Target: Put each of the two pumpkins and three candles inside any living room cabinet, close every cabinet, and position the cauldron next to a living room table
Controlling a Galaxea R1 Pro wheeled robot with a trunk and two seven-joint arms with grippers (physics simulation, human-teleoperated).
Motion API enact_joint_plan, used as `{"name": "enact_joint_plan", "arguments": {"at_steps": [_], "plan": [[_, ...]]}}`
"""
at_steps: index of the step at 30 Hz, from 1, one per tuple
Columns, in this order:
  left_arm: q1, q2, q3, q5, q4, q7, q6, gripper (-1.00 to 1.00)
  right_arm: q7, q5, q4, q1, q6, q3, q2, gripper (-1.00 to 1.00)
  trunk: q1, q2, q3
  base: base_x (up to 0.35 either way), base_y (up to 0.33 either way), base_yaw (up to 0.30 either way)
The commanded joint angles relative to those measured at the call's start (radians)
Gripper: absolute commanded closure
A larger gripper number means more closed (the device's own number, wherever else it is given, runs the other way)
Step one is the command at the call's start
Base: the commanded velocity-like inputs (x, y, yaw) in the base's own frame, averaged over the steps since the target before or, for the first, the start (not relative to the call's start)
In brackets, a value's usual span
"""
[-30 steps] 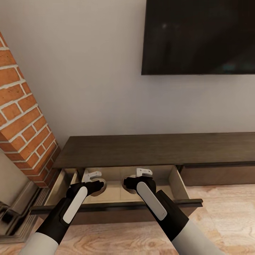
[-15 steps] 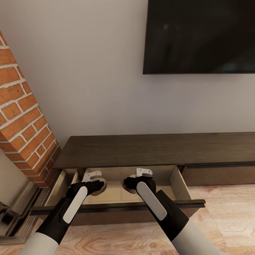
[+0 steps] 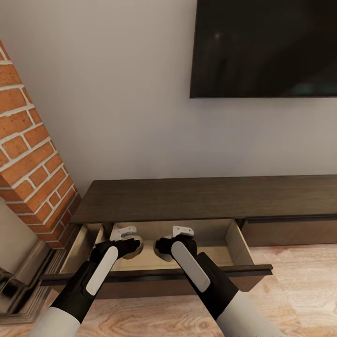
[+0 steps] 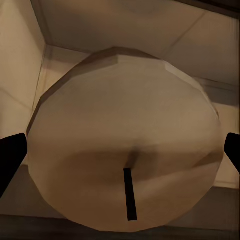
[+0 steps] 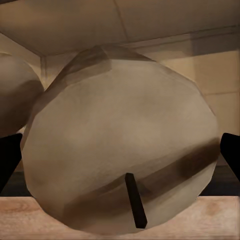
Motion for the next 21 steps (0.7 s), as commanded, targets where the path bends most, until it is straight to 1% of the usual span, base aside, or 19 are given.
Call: {"name": "enact_joint_plan", "arguments": {"at_steps": [1, 5, 16, 18, 19, 21], "plan": [[-0.001, 0.0, -0.003, 0.008, -0.001, 0.011, 0.001, 1.0, -0.01, -0.008, 0.002, -0.002, 0.001, 0.001, 0.0, 1.0, 0.0, 0.0, -0.001, 0.0, 0.0, 0.0], [-0.001, -0.005, -0.003, 0.008, 0.001, 0.011, 0.001, 1.0, -0.016, -0.011, 0.013, -0.005, 0.002, 0.001, 0.0, 1.0, 0.0, 0.0, -0.001, 0.0, 0.0, 0.0], [-0.001, -0.008, -0.004, 0.009, 0.003, 0.011, 0.001, 1.0, -0.016, 0.005, 0.048, -0.021, -0.01, 0.001, 0.0, 1.0, 0.0, 0.0, -0.001, 0.0, 0.0, 0.0], [-0.001, -0.018, -0.007, 0.007, 0.003, 0.011, 0.001, 1.0, -0.016, 0.006, 0.056, -0.024, -0.03, 0.001, 0.0, 1.0, 0.0, 0.0, -0.001, 0.0, 0.0, 0.0], [-0.001, -0.028, -0.009, 0.004, 0.003, 0.012, 0.0, 1.0, -0.016, 0.005, 0.068, -0.029, -0.041, 0.001, 0.0, 1.0, 0.0, 0.0, -0.001, 0.0, 0.0, 0.0], [-0.001, -0.035, -0.011, 0.001, 0.003, 0.012, -0.001, 1.0, -0.015, 0.006, 0.081, -0.033, -0.049, 0.001, 0.0, 1.0, 0.0, 0.0, -0.001, 0.0, 0.0, 0.0]]}}
